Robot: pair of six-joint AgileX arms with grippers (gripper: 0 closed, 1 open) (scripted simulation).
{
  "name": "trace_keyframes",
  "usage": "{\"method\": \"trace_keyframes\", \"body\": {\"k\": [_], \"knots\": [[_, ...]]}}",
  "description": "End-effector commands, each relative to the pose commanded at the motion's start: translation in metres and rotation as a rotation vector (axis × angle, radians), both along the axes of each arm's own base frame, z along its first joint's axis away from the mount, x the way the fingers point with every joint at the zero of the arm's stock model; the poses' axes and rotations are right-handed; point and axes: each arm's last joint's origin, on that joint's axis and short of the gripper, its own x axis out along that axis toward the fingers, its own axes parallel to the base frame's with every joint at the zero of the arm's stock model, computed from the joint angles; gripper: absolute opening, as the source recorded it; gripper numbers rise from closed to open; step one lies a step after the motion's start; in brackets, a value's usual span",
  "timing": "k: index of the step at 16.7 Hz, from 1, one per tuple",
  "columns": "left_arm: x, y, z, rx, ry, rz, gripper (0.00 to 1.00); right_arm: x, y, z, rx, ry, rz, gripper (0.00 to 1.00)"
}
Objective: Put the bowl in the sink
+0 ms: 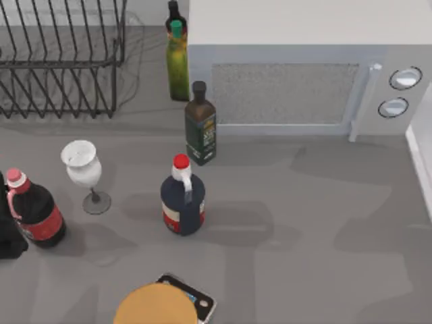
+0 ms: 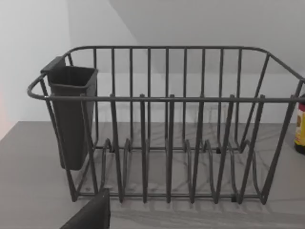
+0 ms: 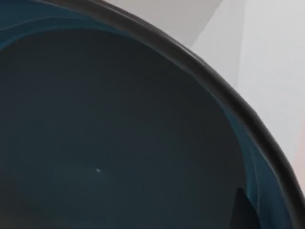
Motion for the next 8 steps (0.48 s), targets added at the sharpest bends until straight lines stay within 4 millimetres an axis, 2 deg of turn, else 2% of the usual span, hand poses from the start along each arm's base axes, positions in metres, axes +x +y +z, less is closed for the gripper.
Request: {"method": "trace_keyframes", "body": {"k": [6, 8], "knots": [[0.0000, 0.0000, 0.0000, 0.000, 0.000, 0.000, 1.00, 0.0008, -0.0009, -0.0002, 0.003, -0.001, -0.001, 0.00], [0.0000, 0.0000, 0.0000, 0.000, 0.000, 0.000, 1.00, 0.0077, 0.0055, -0.0059, 0.020, -0.003, 0.027, 0.00]]}}
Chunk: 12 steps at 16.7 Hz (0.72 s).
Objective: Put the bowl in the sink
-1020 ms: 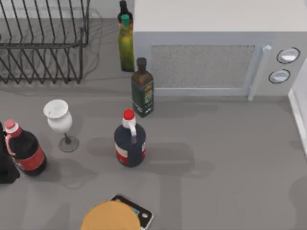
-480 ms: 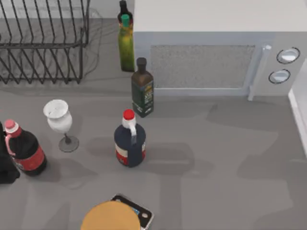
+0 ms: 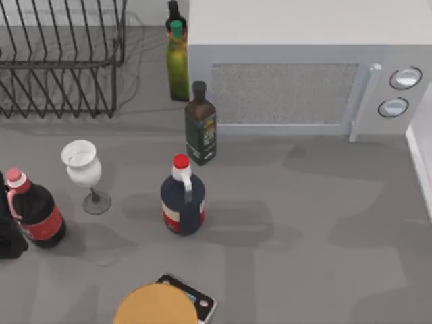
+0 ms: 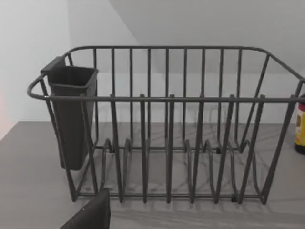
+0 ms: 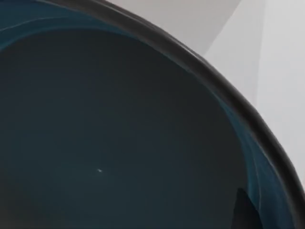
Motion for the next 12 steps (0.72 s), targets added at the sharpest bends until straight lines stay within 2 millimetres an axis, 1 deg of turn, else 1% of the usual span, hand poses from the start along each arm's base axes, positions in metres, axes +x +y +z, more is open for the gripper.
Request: {"method": "trace_keyframes", "body": {"k": [2, 3, 6, 7, 9, 10, 12], "knots": [[0.000, 0.000, 0.000, 0.000, 0.000, 0.000, 1.00, 0.012, 0.010, -0.014, 0.028, -0.001, 0.044, 0.00], [0.000, 0.000, 0.000, 0.000, 0.000, 0.000, 1.00, 0.018, 0.015, -0.024, 0.042, 0.000, 0.065, 0.00], [0.000, 0.000, 0.000, 0.000, 0.000, 0.000, 1.00, 0.029, 0.024, -0.065, 0.062, -0.002, 0.106, 0.00], [0.000, 0.000, 0.000, 0.000, 0.000, 0.000, 1.00, 0.028, 0.024, -0.080, 0.057, -0.010, 0.106, 0.00], [0.000, 0.000, 0.000, 0.000, 0.000, 0.000, 1.00, 0.021, 0.019, -0.106, 0.040, -0.013, 0.082, 0.00], [0.000, 0.000, 0.000, 0.000, 0.000, 0.000, 1.00, 0.015, 0.015, -0.118, 0.029, -0.010, 0.062, 0.00], [0.000, 0.000, 0.000, 0.000, 0.000, 0.000, 1.00, 0.003, 0.005, -0.134, 0.003, -0.005, 0.018, 0.00]]}}
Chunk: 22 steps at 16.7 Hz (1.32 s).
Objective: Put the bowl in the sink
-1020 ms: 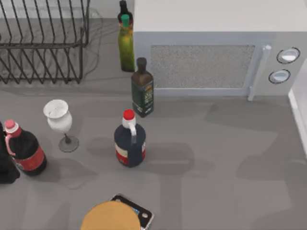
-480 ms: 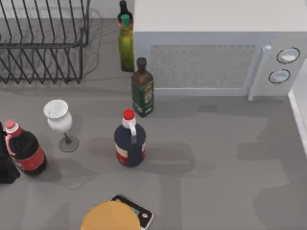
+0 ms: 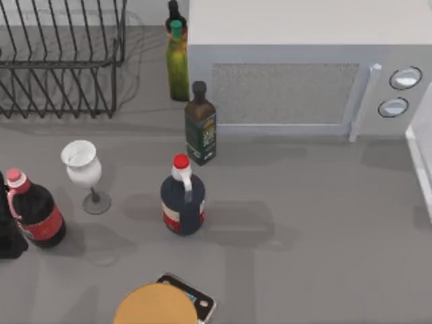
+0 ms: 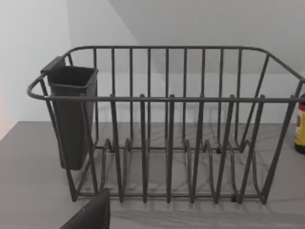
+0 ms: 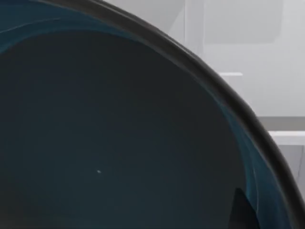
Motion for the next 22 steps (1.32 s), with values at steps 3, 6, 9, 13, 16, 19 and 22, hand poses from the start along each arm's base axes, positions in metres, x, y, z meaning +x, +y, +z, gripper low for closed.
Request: {"method": "trace_keyframes", "body": {"k": [3, 6, 9, 13, 16, 19, 22], "knots": [[0.0000, 0.0000, 0.0000, 0.000, 0.000, 0.000, 1.00, -0.0109, -0.0097, -0.0100, -0.024, 0.005, -0.043, 0.00], [0.0000, 0.0000, 0.0000, 0.000, 0.000, 0.000, 1.00, -0.0109, -0.0098, -0.0100, -0.024, 0.005, -0.043, 0.00], [0.0000, 0.0000, 0.0000, 0.000, 0.000, 0.000, 1.00, -0.0109, -0.0098, -0.0100, -0.024, 0.005, -0.043, 0.15], [0.0000, 0.0000, 0.0000, 0.000, 0.000, 0.000, 1.00, -0.0109, -0.0098, -0.0100, -0.024, 0.005, -0.043, 0.45], [0.0000, 0.0000, 0.0000, 0.000, 0.000, 0.000, 1.00, -0.0109, -0.0098, -0.0100, -0.024, 0.005, -0.043, 0.68], [0.0000, 0.0000, 0.0000, 0.000, 0.000, 0.000, 1.00, -0.0109, -0.0098, -0.0100, -0.024, 0.005, -0.043, 0.90], [0.0000, 0.0000, 0.0000, 0.000, 0.000, 0.000, 1.00, -0.0109, -0.0098, -0.0100, -0.024, 0.005, -0.043, 1.00]]}}
